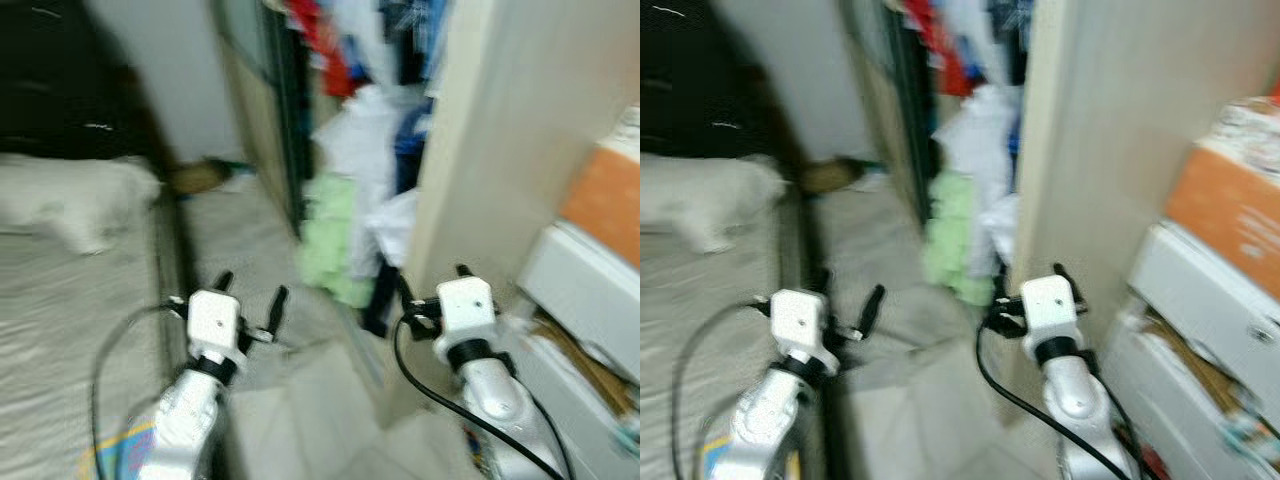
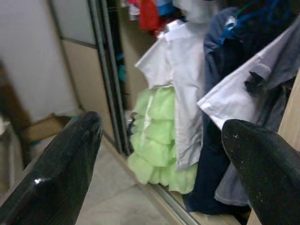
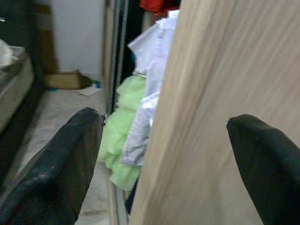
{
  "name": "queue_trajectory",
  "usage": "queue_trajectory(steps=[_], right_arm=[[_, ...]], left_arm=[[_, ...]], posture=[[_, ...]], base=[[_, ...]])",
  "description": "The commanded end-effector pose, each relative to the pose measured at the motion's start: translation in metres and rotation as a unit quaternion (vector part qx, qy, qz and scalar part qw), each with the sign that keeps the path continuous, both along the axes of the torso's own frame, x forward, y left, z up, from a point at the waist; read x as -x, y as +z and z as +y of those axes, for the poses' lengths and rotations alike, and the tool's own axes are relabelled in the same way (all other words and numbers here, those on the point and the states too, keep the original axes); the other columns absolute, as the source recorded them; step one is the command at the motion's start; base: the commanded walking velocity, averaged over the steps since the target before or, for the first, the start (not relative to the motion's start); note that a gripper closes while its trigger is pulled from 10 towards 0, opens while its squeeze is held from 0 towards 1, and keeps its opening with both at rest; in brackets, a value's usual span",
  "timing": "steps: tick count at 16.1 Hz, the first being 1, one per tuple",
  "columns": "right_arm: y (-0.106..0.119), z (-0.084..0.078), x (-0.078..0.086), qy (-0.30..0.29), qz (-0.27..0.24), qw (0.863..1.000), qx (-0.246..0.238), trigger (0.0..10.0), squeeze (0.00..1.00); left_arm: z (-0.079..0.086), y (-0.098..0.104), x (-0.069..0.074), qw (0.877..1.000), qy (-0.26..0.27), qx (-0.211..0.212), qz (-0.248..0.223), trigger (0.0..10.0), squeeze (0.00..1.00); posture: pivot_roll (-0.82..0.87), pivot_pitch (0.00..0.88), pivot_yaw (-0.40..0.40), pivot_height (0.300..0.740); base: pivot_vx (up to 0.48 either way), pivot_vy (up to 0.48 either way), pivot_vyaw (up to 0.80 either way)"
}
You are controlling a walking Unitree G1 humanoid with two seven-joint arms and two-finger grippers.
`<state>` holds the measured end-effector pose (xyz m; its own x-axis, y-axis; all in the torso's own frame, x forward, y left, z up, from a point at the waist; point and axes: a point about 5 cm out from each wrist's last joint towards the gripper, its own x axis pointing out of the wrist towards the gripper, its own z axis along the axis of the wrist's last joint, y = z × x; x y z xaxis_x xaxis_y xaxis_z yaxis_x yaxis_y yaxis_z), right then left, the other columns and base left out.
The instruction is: Clean up the room
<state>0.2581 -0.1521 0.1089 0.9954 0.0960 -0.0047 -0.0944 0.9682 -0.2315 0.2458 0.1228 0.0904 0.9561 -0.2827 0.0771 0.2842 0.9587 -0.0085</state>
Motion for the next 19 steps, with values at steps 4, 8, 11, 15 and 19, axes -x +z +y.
queue_trajectory(steps=[4, 8, 11, 15, 19], right_arm=[[-0.0013, 0.0002, 0.0004, 0.001, 0.004, 1.000, -0.005, 10.0, 0.00], [-0.0021, -0.0002, 0.0011, 0.003, 0.006, 1.000, -0.004, 10.0, 0.00], [-0.0019, 0.0001, 0.0010, 0.005, 0.005, 1.000, -0.003, 10.0, 0.00], [-0.0020, -0.0003, 0.0011, 0.006, 0.006, 1.000, -0.004, 10.0, 0.00], [-0.0021, 0.0003, 0.0013, 0.009, 0.007, 1.000, -0.004, 10.0, 0.00]], left_arm=[[0.0013, 0.0012, 0.0017, 1.000, -0.004, -0.005, -0.003, 10.0, 0.00], [0.0014, -0.0001, 0.0028, 1.000, -0.003, -0.005, 0.000, 10.0, 0.00], [0.0003, -0.0002, 0.0028, 1.000, -0.004, -0.004, 0.000, 10.0, 0.00], [-0.0013, -0.0005, 0.0029, 1.000, -0.005, -0.002, 0.001, 10.0, 0.00], [-0.0024, -0.0006, 0.0027, 1.000, -0.005, -0.001, 0.001, 10.0, 0.00]], posture=[[0.00, 0.027, 0.024, 0.740], [0.00, 0.027, 0.022, 0.740], [-0.01, 0.029, 0.020, 0.740], [-0.01, 0.028, 0.020, 0.740], [-0.01, 0.030, 0.016, 0.740]], base=[[0.000, 0.000, 0.80], [0.000, 0.000, 0.80], [0.000, 0.000, 0.80], [0.000, 0.000, 0.80], [0.000, 0.000, 0.80]])
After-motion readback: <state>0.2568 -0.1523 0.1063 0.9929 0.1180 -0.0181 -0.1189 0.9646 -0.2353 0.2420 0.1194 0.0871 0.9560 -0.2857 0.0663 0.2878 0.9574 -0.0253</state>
